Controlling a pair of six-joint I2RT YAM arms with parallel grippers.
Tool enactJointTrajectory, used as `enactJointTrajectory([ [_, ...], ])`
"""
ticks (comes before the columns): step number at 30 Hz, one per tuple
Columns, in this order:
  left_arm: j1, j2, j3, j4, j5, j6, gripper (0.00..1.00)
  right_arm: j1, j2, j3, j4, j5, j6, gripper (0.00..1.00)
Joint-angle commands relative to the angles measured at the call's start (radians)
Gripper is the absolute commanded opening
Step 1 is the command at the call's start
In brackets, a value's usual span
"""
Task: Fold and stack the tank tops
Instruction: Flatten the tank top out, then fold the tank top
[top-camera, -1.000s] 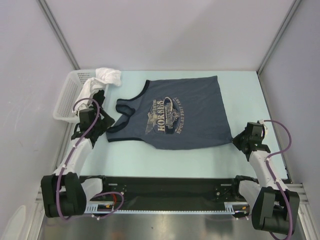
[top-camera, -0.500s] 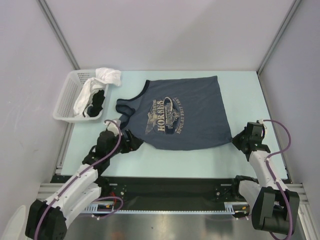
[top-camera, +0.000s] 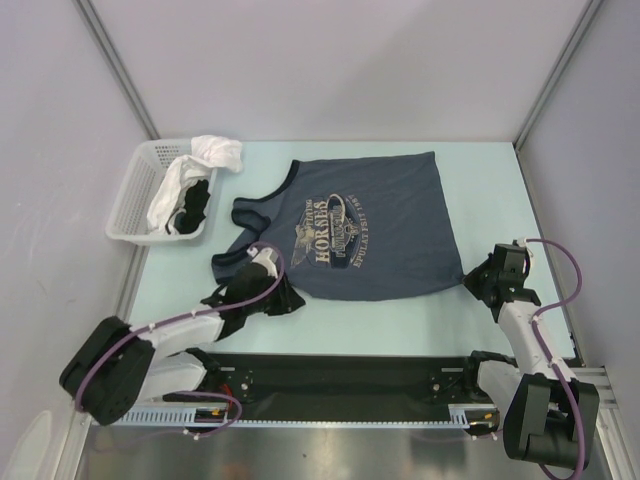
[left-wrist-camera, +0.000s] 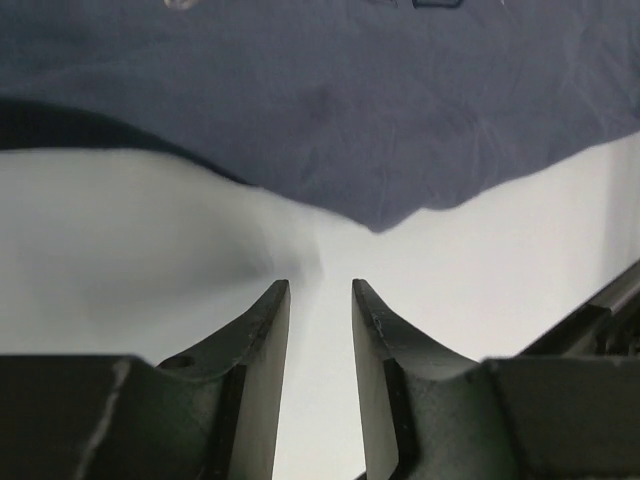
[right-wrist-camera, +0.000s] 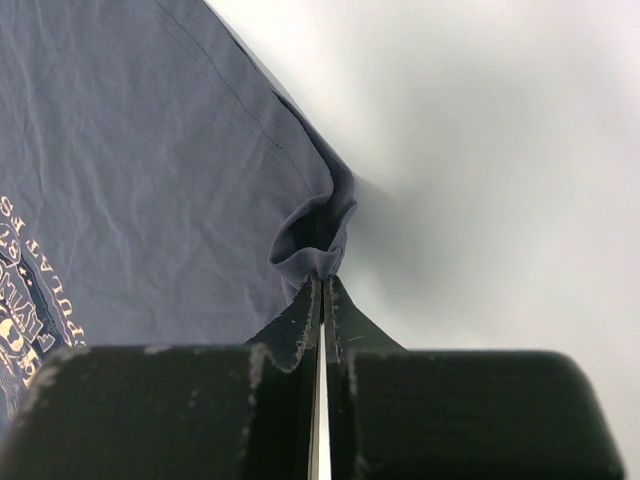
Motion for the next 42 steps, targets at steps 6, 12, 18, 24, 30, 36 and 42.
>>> enactJointTrajectory([
  [6, -0.023, 0.182, 0.163, 0.049, -0.068, 0.026, 0.37, -0.008, -0.011, -0.003, 0.03, -0.012, -0.017, 0.0],
  [12, -0.048, 0.255, 0.239, 0.026, -0.102, 0.032, 0.43, -0.008, -0.006, -0.003, 0.033, -0.015, -0.019, 0.0],
  [18, -0.079, 0.304, 0.315, -0.04, -0.156, 0.054, 0.45, -0.008, -0.006, -0.005, 0.037, -0.021, -0.02, 0.0],
  [24, -0.103, 0.328, 0.357, -0.094, -0.222, 0.07, 0.5, -0.008, -0.003, -0.005, 0.04, -0.027, -0.022, 0.0],
  [30, -0.14, 0.333, 0.385, -0.149, -0.297, 0.104, 0.59, -0.009, -0.006, -0.006, 0.04, -0.032, -0.025, 0.0],
  [36, -0.141, 0.33, 0.405, -0.161, -0.315, 0.181, 0.6, -0.009, -0.003, -0.008, 0.045, -0.041, -0.028, 0.0],
  [42, -0.143, 0.359, 0.427, -0.14, -0.279, 0.233, 0.49, -0.009, 0.0, -0.008, 0.05, -0.049, -0.031, 0.0],
])
